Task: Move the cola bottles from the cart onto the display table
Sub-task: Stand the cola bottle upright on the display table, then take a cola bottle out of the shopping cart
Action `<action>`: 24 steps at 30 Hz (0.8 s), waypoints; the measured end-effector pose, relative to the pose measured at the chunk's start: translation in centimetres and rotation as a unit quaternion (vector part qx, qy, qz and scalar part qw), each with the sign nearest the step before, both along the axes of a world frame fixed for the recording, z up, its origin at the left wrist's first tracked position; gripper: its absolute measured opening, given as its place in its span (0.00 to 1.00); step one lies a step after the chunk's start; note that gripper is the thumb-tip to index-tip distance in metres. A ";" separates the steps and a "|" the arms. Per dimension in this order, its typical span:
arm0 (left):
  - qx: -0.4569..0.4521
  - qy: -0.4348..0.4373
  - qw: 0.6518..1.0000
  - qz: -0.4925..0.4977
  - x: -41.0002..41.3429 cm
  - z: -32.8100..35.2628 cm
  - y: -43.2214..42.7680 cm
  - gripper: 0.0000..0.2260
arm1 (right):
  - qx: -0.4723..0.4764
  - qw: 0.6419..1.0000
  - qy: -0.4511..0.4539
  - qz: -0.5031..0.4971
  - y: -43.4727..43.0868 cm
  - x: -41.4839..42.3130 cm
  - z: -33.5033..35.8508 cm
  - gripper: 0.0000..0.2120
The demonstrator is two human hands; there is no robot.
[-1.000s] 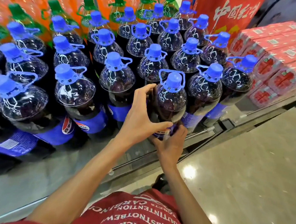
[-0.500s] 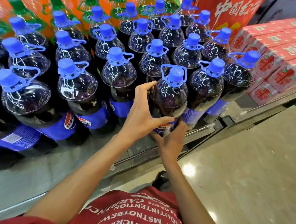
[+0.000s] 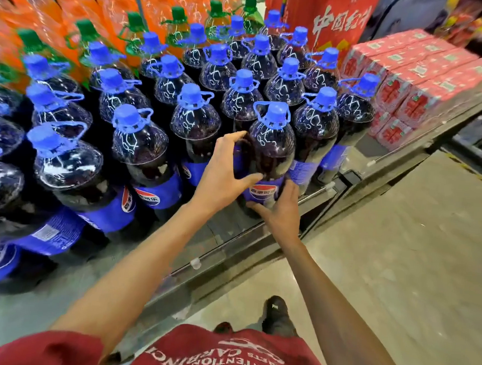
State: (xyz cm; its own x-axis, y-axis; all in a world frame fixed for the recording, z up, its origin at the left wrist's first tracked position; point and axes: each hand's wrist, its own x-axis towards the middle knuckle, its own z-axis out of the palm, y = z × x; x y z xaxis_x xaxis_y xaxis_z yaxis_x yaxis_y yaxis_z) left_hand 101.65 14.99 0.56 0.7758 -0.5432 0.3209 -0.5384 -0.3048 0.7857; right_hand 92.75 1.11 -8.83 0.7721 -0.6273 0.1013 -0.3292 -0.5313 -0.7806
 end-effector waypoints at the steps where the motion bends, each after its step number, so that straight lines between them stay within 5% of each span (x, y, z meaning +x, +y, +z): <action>1: 0.009 -0.003 1.000 0.002 0.0 0.2 0.4 0.35 | 0.000 1.000 0.006 0.005 -0.1 -0.1 0.2 0.45; 7: 0.204 -0.083 0.975 -0.026 -2.0 0.9 2.3 0.22 | -0.098 0.986 0.118 0.062 -2.0 -1.7 1.9 0.32; 12: 0.481 -0.152 0.859 -0.087 -4.2 1.9 1.4 0.27 | -0.122 0.942 0.284 0.131 -3.6 -5.7 4.6 0.31; 18: 0.489 -0.227 0.828 -0.153 -8.3 3.4 -1.8 0.22 | -0.151 0.921 0.349 0.085 -3.9 -13.6 8.8 0.27; 24: 0.525 -0.291 0.764 -0.236 -15.1 4.9 -4.9 0.27 | -0.137 0.908 0.396 0.016 -2.3 -23.8 12.6 0.29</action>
